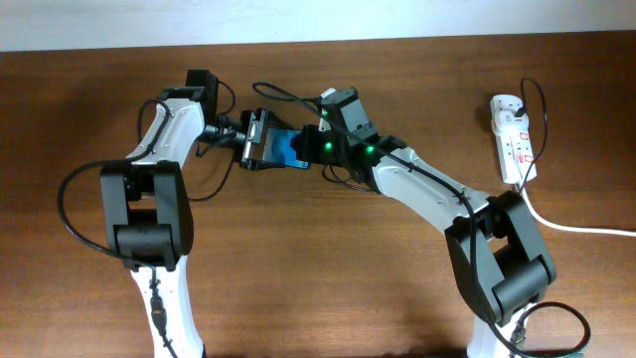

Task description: Plug charger to phone and switch on socket

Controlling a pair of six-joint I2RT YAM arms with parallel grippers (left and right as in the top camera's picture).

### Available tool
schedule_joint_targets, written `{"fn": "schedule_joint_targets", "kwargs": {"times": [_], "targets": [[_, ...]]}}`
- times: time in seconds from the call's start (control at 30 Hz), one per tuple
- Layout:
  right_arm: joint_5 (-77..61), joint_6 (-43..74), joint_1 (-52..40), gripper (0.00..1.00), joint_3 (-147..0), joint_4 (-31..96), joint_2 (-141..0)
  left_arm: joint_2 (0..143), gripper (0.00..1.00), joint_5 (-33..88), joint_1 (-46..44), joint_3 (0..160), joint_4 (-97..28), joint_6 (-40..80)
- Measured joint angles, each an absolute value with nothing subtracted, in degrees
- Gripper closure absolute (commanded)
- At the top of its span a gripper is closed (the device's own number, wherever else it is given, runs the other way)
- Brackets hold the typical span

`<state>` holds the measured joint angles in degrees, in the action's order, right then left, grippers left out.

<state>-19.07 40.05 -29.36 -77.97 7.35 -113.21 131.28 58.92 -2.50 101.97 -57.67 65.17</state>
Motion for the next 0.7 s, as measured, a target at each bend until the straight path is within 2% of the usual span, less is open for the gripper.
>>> {"fn": "schedule_joint_targets", "kwargs": {"times": [0.03, 0.23, 0.33, 0.47, 0.57, 0.7], "targets": [[-19.31, 40.05, -29.32, 0.96, -77.95, 7.31, -113.21, 131.28, 0.0, 58.85, -2.5, 101.97, -57.74, 65.01], [-20.95, 38.83, -28.75, 0.96, -77.91, 7.27, -113.21, 131.28, 0.01, 56.73, -2.5, 101.93, -57.52, 61.87], [-22.39, 38.81, -24.14, 0.96, -77.87, 7.35, -112.77, 131.28, 0.01, 57.06, -2.48, 101.73, -53.43, 59.46], [-27.94, 41.74, -16.6, 0.96, -77.71, 5.3, -108.92, 131.37, 0.02, 68.45, -1.91, 101.47, -38.06, 38.28], [-32.56, 48.66, -15.7, 0.96, -77.65, 1.61, -108.81, 131.37, 0.04, 77.54, -1.89, 101.47, -37.43, 25.36], [-30.09, 60.07, -17.08, 0.96, -77.52, -1.5, -108.81, 131.39, 0.08, 80.86, -2.72, 101.47, -36.95, 19.18]]}}
